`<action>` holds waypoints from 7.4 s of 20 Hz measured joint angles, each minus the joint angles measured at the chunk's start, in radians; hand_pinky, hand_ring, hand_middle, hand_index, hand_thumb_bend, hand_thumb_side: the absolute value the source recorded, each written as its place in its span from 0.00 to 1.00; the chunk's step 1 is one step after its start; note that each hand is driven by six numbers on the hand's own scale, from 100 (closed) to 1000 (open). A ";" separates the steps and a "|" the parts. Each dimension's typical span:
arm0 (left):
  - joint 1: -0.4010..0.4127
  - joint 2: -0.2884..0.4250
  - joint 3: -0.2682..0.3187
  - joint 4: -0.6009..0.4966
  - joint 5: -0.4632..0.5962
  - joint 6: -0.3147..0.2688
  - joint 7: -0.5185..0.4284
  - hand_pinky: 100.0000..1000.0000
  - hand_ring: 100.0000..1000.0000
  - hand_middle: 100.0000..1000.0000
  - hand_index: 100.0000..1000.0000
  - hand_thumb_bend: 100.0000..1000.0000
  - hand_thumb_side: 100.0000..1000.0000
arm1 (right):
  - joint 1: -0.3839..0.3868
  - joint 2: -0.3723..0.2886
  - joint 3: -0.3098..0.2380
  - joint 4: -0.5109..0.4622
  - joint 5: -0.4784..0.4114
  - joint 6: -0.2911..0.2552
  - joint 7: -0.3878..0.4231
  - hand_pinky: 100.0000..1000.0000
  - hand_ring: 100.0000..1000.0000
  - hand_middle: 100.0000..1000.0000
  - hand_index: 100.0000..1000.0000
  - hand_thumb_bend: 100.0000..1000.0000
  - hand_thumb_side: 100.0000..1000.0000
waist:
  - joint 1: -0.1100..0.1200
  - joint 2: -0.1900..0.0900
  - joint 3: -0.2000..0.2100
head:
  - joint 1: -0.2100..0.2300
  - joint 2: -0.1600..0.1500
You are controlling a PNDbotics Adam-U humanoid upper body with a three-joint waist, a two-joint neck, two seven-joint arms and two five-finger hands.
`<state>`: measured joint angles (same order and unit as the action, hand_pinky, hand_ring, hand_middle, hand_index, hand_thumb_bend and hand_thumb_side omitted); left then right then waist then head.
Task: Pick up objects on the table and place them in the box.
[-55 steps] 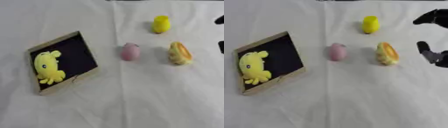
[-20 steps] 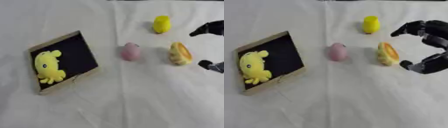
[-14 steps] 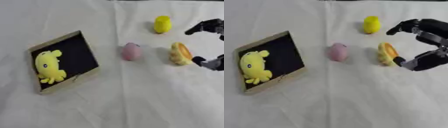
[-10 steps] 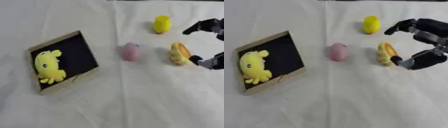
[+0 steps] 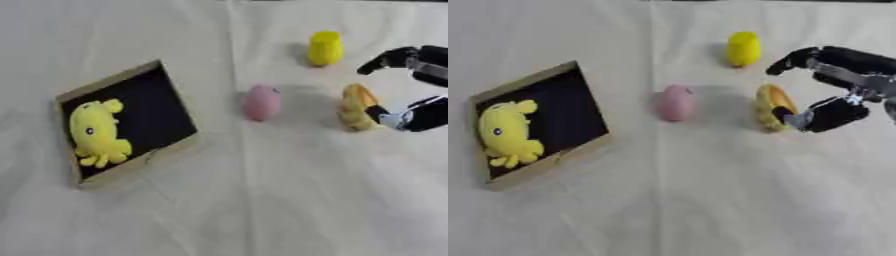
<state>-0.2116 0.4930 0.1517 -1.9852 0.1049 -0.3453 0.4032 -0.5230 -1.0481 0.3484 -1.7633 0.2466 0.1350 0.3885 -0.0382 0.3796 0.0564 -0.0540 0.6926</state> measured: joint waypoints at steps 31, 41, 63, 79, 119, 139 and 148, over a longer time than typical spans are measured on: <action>-0.009 -0.001 0.000 0.000 0.000 -0.001 -0.002 0.71 0.57 0.54 0.76 0.00 0.54 | -0.062 0.093 0.034 0.222 0.128 -0.066 0.088 0.89 0.81 0.75 0.84 0.37 0.16 | 0.000 0.027 0.013 | 0.003 -0.008; -0.009 -0.001 0.000 0.000 0.000 0.000 -0.003 0.71 0.57 0.54 0.76 0.00 0.54 | -0.052 0.106 0.036 0.236 0.122 -0.065 -0.062 0.85 0.75 0.68 0.80 0.08 0.16 | 0.000 0.029 0.013 | 0.009 -0.008; -0.019 0.009 -0.013 0.000 0.004 -0.006 -0.015 0.71 0.58 0.55 0.76 0.00 0.54 | -0.366 0.093 0.067 -0.092 0.041 -0.020 0.051 0.83 0.72 0.66 0.74 0.00 0.14 | -0.015 0.027 0.028 | -0.011 -0.006; -0.191 0.049 -0.068 0.000 0.045 -0.082 -0.080 0.71 0.60 0.56 0.75 0.00 0.37 | -0.669 0.531 0.220 0.200 0.336 -0.157 0.075 0.82 0.73 0.69 0.76 0.04 0.18 | -0.039 0.022 0.157 | -0.127 -0.002; -0.182 0.036 -0.085 0.000 0.080 -0.071 -0.113 0.71 0.59 0.56 0.76 0.00 0.42 | -0.550 0.331 0.108 0.199 0.299 -0.165 0.080 0.90 0.91 0.80 0.90 0.25 0.04 | -0.054 0.006 0.112 | -0.115 0.028; -0.173 0.036 -0.080 0.000 0.066 -0.062 -0.099 0.71 0.59 0.56 0.76 0.00 0.44 | -0.307 0.119 0.077 0.030 0.135 -0.196 0.130 0.91 0.91 0.76 0.87 0.19 0.04 | -0.054 0.006 0.099 | -0.099 0.021; -0.178 0.033 -0.080 0.000 0.066 -0.060 -0.100 0.71 0.59 0.56 0.76 0.00 0.45 | -0.294 0.144 0.098 0.094 0.142 -0.214 0.153 0.91 0.91 0.76 0.87 0.20 0.11 | -0.054 0.009 0.114 | -0.119 0.011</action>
<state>-0.3894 0.5260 0.0720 -1.9852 0.1705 -0.4054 0.3033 -0.8174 -0.9045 0.4467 -1.6694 0.3885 -0.0786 0.5415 -0.0920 0.3887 0.1706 -0.1731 0.7031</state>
